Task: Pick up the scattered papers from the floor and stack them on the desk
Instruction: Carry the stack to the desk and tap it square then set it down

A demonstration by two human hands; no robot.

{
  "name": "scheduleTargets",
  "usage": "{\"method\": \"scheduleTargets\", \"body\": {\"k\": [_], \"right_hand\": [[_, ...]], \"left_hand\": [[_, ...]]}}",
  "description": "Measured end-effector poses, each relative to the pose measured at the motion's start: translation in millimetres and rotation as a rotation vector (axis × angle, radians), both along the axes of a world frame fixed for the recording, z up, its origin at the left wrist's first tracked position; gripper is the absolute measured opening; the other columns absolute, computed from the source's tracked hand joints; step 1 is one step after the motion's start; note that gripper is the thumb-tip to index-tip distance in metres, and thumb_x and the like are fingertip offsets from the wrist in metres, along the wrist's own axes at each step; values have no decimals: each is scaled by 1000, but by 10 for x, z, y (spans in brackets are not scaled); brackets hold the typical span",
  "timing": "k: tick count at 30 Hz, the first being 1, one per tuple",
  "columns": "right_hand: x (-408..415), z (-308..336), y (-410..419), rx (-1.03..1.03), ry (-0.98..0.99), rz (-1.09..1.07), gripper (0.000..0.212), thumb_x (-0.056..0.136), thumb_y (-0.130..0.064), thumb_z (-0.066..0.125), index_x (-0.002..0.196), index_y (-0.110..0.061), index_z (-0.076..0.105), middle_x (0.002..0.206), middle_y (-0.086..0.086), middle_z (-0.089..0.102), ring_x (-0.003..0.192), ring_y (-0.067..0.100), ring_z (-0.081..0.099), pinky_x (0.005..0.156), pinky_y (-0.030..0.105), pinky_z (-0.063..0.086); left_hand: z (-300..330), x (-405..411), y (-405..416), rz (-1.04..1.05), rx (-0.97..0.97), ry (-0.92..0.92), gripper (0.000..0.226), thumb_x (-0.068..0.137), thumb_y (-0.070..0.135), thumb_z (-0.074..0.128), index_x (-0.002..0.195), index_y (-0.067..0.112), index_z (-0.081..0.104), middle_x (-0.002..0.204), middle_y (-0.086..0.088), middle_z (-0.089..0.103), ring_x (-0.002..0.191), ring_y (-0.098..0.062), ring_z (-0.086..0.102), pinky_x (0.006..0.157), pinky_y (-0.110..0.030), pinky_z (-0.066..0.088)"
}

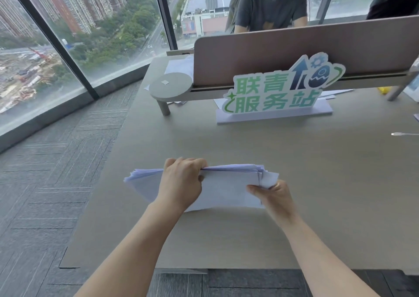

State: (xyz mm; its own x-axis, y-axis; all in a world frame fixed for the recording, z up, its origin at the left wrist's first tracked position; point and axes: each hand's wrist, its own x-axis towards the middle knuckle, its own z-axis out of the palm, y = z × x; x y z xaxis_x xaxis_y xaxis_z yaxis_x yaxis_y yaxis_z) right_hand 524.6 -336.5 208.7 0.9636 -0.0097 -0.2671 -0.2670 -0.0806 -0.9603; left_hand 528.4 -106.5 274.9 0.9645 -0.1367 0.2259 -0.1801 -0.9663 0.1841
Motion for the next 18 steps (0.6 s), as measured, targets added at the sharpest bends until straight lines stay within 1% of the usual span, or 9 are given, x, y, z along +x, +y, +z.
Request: {"method": "scheduleTargets", "body": {"k": [2, 4, 5, 7, 9, 11, 13, 15, 18], "right_hand": [[14, -36, -31, 15, 3, -24, 45, 67, -22, 75, 85, 16, 60, 69, 3, 46, 64, 15, 38, 62, 31, 31], [22, -76, -67, 43, -16, -39, 49, 64, -26, 74, 89, 15, 61, 71, 3, 49, 66, 15, 40, 64, 32, 32], [28, -81, -94, 60, -1, -46, 47, 64, -26, 75, 89, 12, 63, 72, 3, 53, 68, 15, 44, 66, 33, 34], [40, -104, -149, 89, 16, -51, 28, 70, -19, 78, 87, 2, 71, 77, 7, 65, 75, 16, 56, 72, 36, 42], [59, -134, -201, 95, 10, -60, 10, 76, -10, 77, 86, -8, 76, 81, 23, 71, 78, 20, 59, 73, 39, 45], [79, -161, -244, 96, -2, -55, 8, 77, -8, 76, 84, -11, 78, 85, 30, 69, 79, 21, 60, 73, 39, 45], [92, -160, -266, 97, -13, -40, 18, 81, -2, 73, 79, -18, 81, 83, 8, 76, 79, 18, 67, 72, 32, 50], [90, -139, -277, 120, -23, -24, 31, 85, 5, 69, 77, -23, 81, 84, -5, 78, 78, 9, 73, 70, 20, 54], [87, -123, -295, 152, -36, 6, 32, 87, 8, 65, 84, -21, 79, 86, -5, 79, 81, 9, 74, 71, 20, 55]], "left_hand": [[-14, -3, 45, 34, -2, -24, 12, 67, 16, 70, 76, 22, 65, 69, 2, 69, 69, -31, 61, 68, -34, 33], [-23, -17, 145, 115, 11, -31, 9, 68, 22, 72, 75, 24, 65, 69, 2, 69, 70, -30, 62, 70, -34, 32], [-23, -30, 210, 160, 29, -27, 8, 69, 25, 72, 74, 24, 65, 69, 2, 69, 71, -30, 63, 71, -34, 32], [-11, -65, 356, 255, 71, 9, 8, 71, 30, 72, 75, 25, 67, 73, 2, 69, 76, -30, 63, 73, -34, 31], [2, -94, 527, 341, 49, 69, 8, 73, 32, 71, 79, 28, 69, 80, 1, 70, 84, -30, 62, 76, -35, 34], [-19, -119, 700, 392, -156, 115, 7, 74, 25, 72, 80, 28, 69, 81, 0, 69, 86, -30, 63, 75, -35, 41], [-99, -142, 837, 409, -520, 152, 18, 74, 12, 74, 83, 27, 69, 82, 0, 70, 86, -27, 65, 72, -33, 47], [-199, -184, 890, 413, -844, 179, 36, 74, 1, 76, 98, 26, 68, 90, 0, 69, 88, -24, 64, 74, -26, 47], [-404, -267, 904, 416, -1230, 219, 68, 67, 1, 76, 125, 30, 55, 100, 2, 66, 88, -11, 62, 80, -21, 47]]}}
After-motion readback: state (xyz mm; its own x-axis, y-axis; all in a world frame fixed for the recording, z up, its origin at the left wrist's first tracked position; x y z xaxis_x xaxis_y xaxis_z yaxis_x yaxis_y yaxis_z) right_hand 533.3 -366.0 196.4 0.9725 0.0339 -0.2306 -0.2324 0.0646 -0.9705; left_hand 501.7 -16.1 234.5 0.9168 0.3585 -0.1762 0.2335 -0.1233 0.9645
